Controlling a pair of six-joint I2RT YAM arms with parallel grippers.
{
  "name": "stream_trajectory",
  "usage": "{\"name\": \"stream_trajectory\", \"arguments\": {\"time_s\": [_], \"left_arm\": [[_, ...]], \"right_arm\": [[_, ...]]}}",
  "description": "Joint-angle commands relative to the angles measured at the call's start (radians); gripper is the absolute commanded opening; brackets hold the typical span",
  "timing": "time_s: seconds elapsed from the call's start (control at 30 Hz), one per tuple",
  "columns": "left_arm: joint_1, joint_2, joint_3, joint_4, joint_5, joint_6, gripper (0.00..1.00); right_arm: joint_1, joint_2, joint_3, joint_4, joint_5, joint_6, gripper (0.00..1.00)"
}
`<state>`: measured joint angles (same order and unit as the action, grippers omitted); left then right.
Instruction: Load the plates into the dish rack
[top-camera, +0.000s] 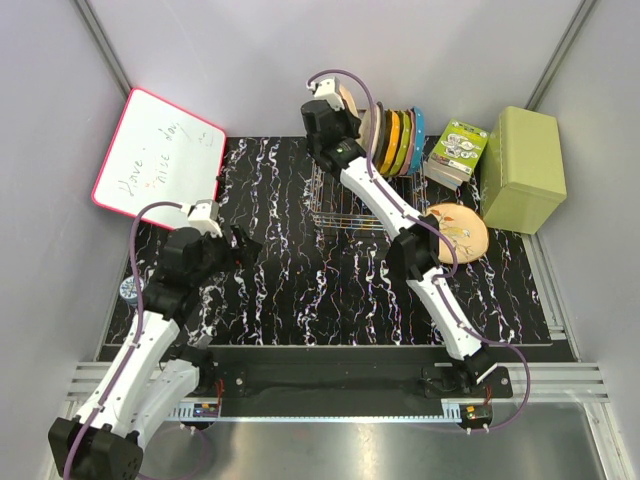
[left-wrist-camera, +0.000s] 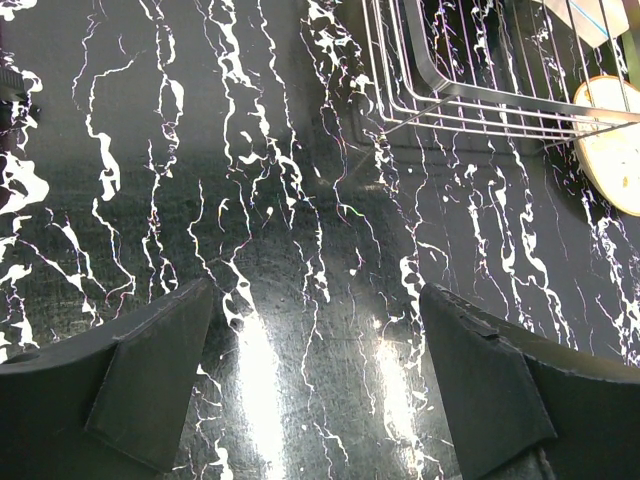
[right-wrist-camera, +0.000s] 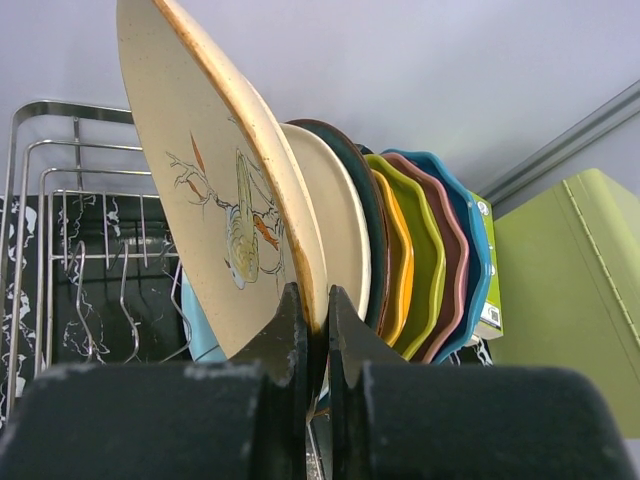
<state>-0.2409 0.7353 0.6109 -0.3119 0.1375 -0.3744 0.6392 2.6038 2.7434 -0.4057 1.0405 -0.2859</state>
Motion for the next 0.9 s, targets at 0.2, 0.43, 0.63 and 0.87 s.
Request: {"name": "stream_trajectory", "arguments": {"time_s": [0.2, 0.43, 0.63, 0.87], "left_arm": [[0.005, -0.007, -0.014, 0.076, -0.006, -0.004, 0.9], [0.005, -0.001, -0.026, 0.091, -0.001, -0.011, 0.91], [0.005, 0.004, -0.028, 0.092, 0.001, -0.017, 0.91], [0.005, -0.001, -0.033, 0.097, -0.001, -0.024, 0.91]], "right_arm": [[-0.006, 0.01, 0.024, 0.211, 0.119, -0.022, 0.0], [-0.004, 0.019, 0.006, 0.217, 0.122, -0.025, 0.0], [0.013, 0.007, -0.068, 0.217, 0.176, -0.012, 0.06], [0.017, 0.032, -0.077, 0.216, 0.173, -0.015, 0.15]]}}
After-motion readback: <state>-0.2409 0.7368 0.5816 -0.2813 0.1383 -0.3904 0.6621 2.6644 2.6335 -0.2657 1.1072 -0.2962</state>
